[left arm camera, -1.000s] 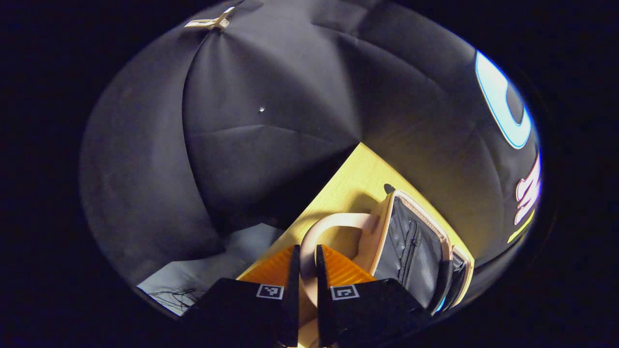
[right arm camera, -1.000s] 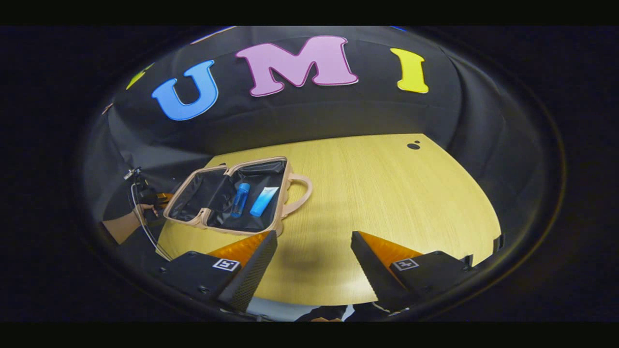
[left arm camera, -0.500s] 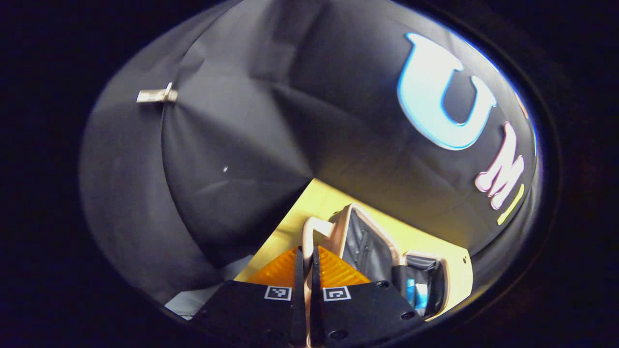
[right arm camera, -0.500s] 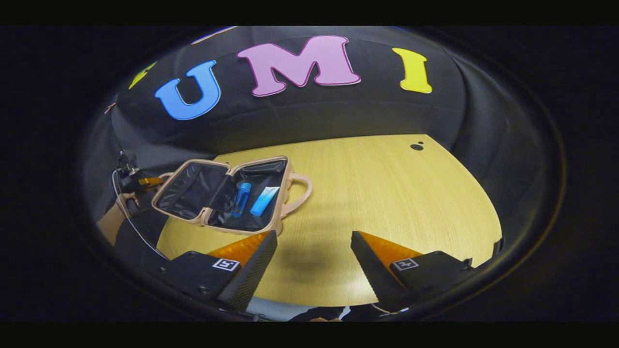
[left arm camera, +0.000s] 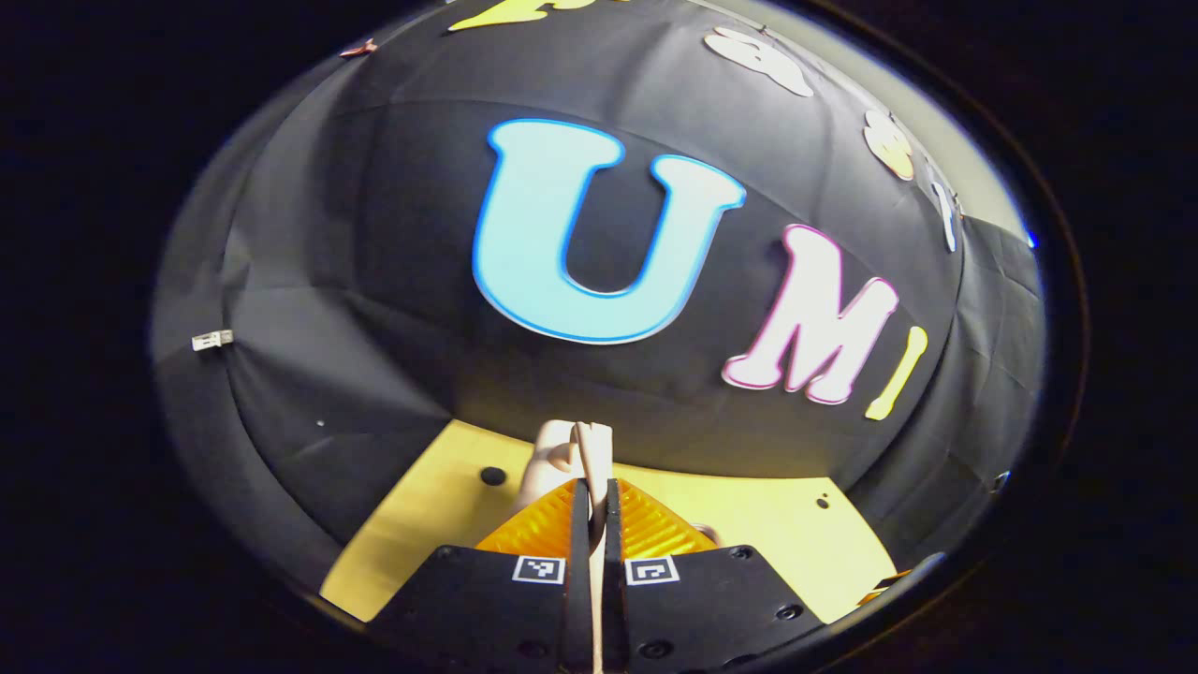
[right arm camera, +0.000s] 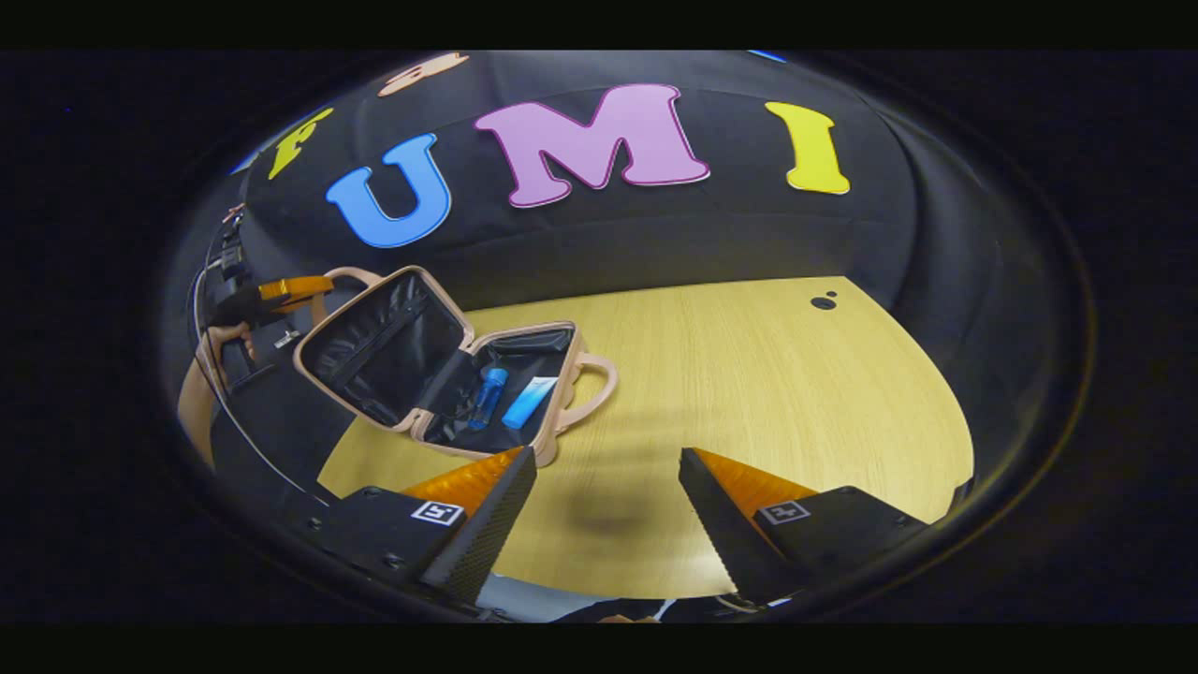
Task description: First open the suitcase, pack the skin care products into it, and then close the suitcase.
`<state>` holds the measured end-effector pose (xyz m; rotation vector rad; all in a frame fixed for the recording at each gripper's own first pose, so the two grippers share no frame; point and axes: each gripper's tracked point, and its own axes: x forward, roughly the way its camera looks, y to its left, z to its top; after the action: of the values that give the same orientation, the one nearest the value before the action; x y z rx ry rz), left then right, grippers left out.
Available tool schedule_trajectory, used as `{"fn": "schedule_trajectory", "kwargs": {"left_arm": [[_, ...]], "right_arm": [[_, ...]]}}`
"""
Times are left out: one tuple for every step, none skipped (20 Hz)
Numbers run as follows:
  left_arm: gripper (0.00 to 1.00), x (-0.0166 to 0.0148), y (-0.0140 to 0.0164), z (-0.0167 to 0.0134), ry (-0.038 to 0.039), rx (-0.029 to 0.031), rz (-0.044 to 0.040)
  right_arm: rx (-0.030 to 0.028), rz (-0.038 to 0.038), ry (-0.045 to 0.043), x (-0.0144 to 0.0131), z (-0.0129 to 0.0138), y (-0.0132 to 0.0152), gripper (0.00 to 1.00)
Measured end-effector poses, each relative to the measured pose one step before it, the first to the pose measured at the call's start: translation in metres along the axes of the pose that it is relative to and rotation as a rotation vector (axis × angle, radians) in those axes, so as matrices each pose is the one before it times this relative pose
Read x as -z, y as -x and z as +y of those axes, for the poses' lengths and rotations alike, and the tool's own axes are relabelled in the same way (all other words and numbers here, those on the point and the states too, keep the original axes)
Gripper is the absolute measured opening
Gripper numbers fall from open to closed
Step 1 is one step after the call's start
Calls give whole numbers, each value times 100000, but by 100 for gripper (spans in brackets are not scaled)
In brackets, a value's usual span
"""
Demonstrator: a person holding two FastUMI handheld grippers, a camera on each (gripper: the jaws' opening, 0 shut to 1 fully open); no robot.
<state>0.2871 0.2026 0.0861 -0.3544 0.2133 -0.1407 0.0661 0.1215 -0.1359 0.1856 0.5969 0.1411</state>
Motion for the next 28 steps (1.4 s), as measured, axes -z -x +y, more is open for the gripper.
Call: {"fn": "schedule_trajectory", "kwargs": {"left_arm": [[9, 243, -292, -2286, 930, 1505, 201], [9, 838, -309, -2370, 308, 1406, 666], [9, 1277, -404, -2671, 525, 1463, 1707], [9, 1770, -1453, -2686, 286, 1381, 2236], [9, 1804, -1475, -2737, 788, 2127, 2109], [9, 1477, -1144, -1678, 828, 1331, 1389], [9, 2059, -1479, -1803, 460, 2302, 1747], [9, 2535, -1570, -1450, 1423, 2091, 3401], [9, 2340, -1669, -1204, 1796, 1661, 3707], [10, 2555, -1655, -739, 2181, 270, 4467], [9, 2155, -1599, -553, 1159, -1135, 4405], [10, 1878, -450, 339, -282, -2330, 3847], [9, 1660, -1206, -9, -1205, -2908, 2993], [10, 1215, -1190, 47, -1932, -2721, 3533], [10, 1478, -1057, -121, -2263, -1933, 4978], [10, 1000, -589, -334, -2102, -1667, 2566], [10, 275, -631, -271, -1869, -1648, 194], [10, -40, -5, 90, -2344, -2219, -302], [12, -42, 254, 4, -2092, -2546, -286], [18, 23, 640, -216, -1217, -2098, -955], [29, -247, 772, -609, -340, 662, -1866], [24, -663, 1110, -672, -440, 1862, -3354], [28, -814, 1505, -827, -1102, 2311, -4461], [43, -949, 1973, -483, -2478, 1331, -5387], [58, -1023, 2253, -455, -3478, 317, -5512], [92, -1111, 2585, -107, -3883, -816, -5037], [96, -554, 2334, -120, -2946, 509, -4215], [97, -300, 2146, -466, -580, 1233, -1768]], "right_arm": [[-800, 492, -2308, -249, -566, -11, 98], [-21, 370, -1284, -323, -682, -48, 98], [273, 322, -515, -307, -831, -153, 98], [-424, 454, -881, -212, -711, -170, 98], [-1077, 652, -1979, -308, -669, -79, 98], [-784, 797, -1421, -99, -413, -27, 98], [-593, 667, -1395, -141, -602, -17, 98], [-481, -69, -129, -460, -574, 217, 98], [-608, -1581, 2076, -887, -447, 269, 98], [-882, -2500, 4885, -1013, -531, 221, 98], [-503, -2616, 5881, -1065, -675, 207, 98], [-487, -2162, 4628, -929, -696, 150, 98], [-569, -1016, 2097, -409, -594, 95, 98], [-248, 593, -680, 157, -549, -14, 98], [291, 494, -1433, 6, -504, 55, 98], [-78, -2431, 72, -62, -266, 222, 98], [704, -2598, 1932, -594, -352, 58, 98], [843, -2513, 2322, -708, -343, 128, 98], [640, -2936, 1614, -774, -88, 145, 98], [723, -2707, 309, -413, 92, 303, 98], [911, -1639, -772, -322, 119, 326, 100], [1248, -905, -1169, -28, 176, 239, 97], [1791, -1029, -541, -7, 93, 271, 98], [1962, -448, -194, 213, 154, 348, 98], [1760, 234, -116, 348, 160, 523, 97], [2487, -620, -639, 273, 69, 787, 98], [1940, -2066, -1124, -113, 213, 1060, 98], [1515, -2571, -1052, -187, 451, 962, 98]]}}
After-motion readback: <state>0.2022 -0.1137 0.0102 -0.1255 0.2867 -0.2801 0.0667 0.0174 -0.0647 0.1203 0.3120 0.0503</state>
